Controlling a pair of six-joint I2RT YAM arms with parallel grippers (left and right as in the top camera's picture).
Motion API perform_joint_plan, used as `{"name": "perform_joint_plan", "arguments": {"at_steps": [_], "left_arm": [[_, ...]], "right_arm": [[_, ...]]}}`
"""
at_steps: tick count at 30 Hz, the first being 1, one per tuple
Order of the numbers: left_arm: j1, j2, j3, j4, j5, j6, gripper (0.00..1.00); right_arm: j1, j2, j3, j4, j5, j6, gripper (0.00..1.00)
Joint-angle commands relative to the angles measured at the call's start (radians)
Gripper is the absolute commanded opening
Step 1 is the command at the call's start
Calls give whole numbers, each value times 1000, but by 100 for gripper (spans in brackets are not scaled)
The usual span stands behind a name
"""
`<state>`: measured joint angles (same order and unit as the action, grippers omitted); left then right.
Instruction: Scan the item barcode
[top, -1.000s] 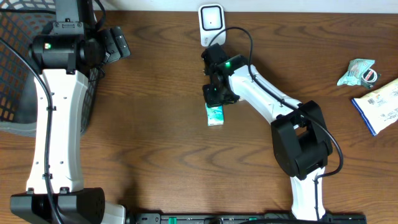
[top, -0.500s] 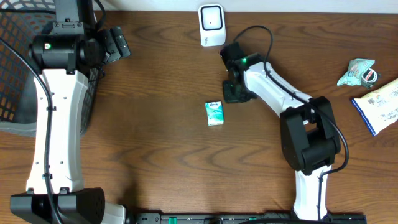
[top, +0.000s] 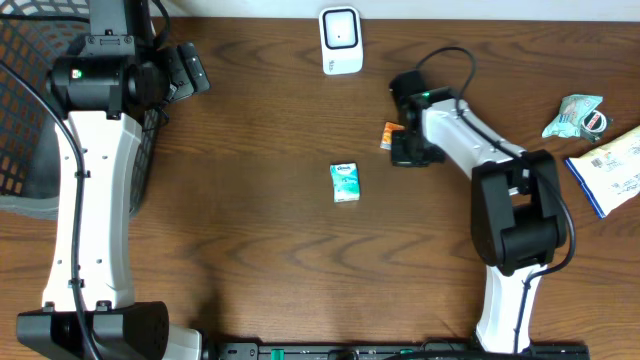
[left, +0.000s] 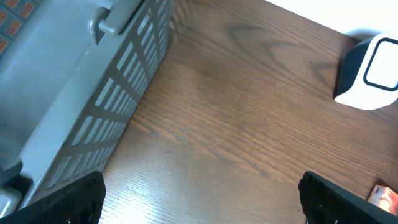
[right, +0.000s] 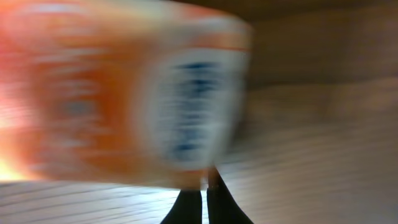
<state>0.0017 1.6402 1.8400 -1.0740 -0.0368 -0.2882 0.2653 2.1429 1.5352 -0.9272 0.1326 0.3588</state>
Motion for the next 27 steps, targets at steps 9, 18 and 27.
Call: {"name": "perform_joint_plan", "arguments": {"at_steps": [9,18,27], "left_arm": [[-1,0,3,-2,-16,-2,98],[-1,0,3,-2,-16,-2,98],[-1,0,3,-2,-16,-2,98]], "right_arm": [[-120,15,188,-143,-26,-1,1],[-131,15,316,-98,-273,-113,1],[-133,16,314,-137,-297,-84,1]]}}
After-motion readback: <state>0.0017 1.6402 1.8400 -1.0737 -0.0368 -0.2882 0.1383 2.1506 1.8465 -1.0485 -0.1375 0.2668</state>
